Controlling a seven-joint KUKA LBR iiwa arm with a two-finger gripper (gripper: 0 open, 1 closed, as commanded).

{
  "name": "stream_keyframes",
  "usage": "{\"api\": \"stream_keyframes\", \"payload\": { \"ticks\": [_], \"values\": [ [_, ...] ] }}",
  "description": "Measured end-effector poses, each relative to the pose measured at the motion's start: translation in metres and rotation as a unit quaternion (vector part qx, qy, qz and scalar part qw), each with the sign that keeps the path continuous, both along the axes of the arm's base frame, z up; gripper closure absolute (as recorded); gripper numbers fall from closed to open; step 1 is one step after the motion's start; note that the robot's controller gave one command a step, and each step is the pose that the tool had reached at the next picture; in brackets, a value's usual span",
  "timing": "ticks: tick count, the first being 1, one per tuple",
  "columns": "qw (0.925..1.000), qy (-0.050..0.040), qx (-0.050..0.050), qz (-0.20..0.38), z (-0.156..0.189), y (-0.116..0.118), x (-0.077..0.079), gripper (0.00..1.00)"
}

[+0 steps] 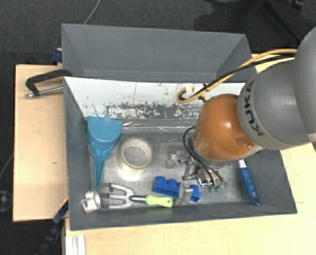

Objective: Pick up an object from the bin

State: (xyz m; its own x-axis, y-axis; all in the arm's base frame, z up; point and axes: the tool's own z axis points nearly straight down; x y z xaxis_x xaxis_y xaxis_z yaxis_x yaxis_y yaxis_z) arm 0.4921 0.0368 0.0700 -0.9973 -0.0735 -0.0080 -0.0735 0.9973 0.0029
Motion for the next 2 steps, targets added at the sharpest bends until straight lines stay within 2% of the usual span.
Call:
{"api": "stream_keyframes", "payload": {
  "ticks": [1, 2],
  "values": [
    [1.0000, 0.0000, 0.000, 0.006, 0.0004, 0.0009, -0.0008, 1.00],
    [1.0000, 0.0000, 0.000, 0.007, 0.0004, 0.0019, -0.0009, 1.00]
  ]
}}
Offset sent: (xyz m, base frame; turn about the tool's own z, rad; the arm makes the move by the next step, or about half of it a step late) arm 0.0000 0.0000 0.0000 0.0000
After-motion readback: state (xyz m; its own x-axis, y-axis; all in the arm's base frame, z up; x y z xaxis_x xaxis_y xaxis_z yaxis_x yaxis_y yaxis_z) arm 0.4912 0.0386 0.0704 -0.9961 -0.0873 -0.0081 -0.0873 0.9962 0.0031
